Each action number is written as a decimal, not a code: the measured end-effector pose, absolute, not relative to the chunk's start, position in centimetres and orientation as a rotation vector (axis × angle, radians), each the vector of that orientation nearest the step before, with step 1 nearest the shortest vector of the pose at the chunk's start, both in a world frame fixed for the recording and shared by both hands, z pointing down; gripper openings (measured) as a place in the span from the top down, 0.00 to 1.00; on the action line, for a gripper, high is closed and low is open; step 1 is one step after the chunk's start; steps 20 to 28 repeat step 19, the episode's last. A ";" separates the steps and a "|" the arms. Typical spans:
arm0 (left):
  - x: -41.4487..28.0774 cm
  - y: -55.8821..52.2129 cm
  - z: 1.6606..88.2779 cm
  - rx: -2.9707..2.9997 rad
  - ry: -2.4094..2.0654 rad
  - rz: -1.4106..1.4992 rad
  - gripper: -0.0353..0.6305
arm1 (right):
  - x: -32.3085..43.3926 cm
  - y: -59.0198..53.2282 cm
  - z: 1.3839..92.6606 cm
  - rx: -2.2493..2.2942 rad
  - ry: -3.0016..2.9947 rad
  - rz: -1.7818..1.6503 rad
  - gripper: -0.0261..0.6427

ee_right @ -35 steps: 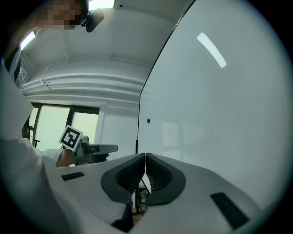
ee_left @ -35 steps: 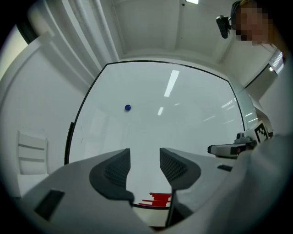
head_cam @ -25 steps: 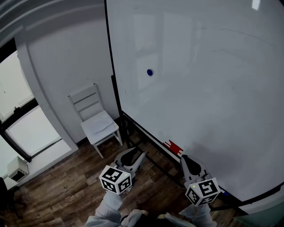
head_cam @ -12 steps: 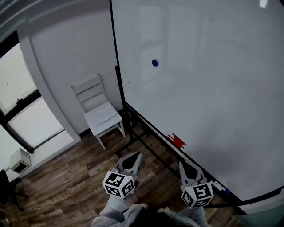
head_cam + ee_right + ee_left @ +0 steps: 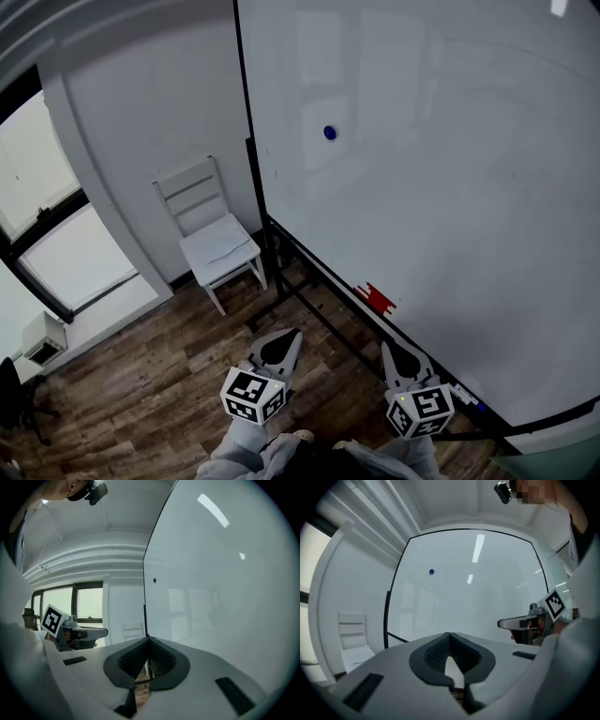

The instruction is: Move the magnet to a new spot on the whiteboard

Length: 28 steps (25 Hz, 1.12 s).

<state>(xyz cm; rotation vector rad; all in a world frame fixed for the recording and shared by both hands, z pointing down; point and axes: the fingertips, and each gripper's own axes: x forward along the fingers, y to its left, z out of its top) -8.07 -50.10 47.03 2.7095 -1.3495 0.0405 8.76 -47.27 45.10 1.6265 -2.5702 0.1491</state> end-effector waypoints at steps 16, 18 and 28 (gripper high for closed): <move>-6.6 -50.0 47.7 2.755 -1.249 0.094 0.93 | 11.0 -47.3 45.6 1.682 -2.542 0.233 0.92; -6.5 -50.0 47.8 2.753 -1.244 0.098 0.93 | 11.0 -47.3 45.6 1.681 -2.542 0.239 0.92; -6.4 -50.0 47.9 2.752 -1.240 0.100 0.93 | 11.0 -47.3 45.7 1.680 -2.542 0.241 0.92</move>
